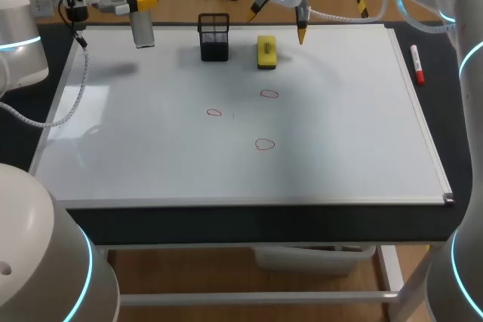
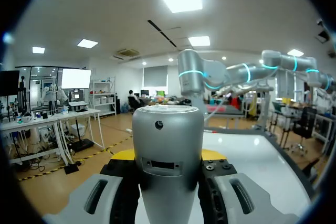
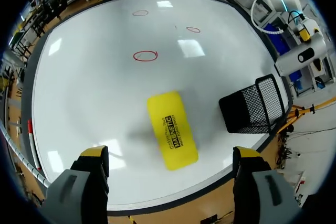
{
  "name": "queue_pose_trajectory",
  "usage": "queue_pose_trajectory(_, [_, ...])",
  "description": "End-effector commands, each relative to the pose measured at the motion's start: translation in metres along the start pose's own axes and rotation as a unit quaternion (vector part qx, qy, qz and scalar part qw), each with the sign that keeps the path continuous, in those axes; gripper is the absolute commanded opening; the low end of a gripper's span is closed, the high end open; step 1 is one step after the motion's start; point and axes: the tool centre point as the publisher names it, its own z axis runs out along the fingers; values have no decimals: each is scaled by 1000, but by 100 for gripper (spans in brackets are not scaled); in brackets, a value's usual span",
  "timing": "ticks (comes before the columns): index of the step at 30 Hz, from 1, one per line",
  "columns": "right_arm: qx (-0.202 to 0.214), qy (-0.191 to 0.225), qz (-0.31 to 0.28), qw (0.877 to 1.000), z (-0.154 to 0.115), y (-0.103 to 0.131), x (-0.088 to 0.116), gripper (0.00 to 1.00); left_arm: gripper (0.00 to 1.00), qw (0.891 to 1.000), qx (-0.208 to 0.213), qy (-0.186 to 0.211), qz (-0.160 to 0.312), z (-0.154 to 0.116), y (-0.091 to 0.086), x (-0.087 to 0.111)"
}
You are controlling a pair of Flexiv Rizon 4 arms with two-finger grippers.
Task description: Pick up the inspection probe, press it on each red-marked spot on the whiteboard one by one, put down the probe, pick up the eraser, and wipe off all the red marks.
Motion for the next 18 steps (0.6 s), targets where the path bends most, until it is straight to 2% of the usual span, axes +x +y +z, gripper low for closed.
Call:
queue_pose_trajectory(1, [-26, 317, -18, 948, 13, -10, -10, 100, 0, 1000, 0, -1, 1, -1, -1, 1])
queue_pose_trajectory(6, [-22, 331, -44, 942, 19, -8, -9, 100, 0, 1000, 0, -1, 1, -1, -1, 1])
queue_pose_trajectory(14, [-21, 339, -42, 940, 23, -9, -6, 100, 0, 1000, 0, -1, 1, -1, -1, 1])
queue_pose_trajectory(18, [-18, 341, -61, 938, 27, -9, -5, 100, 0, 1000, 0, -1, 1, -1, -1, 1])
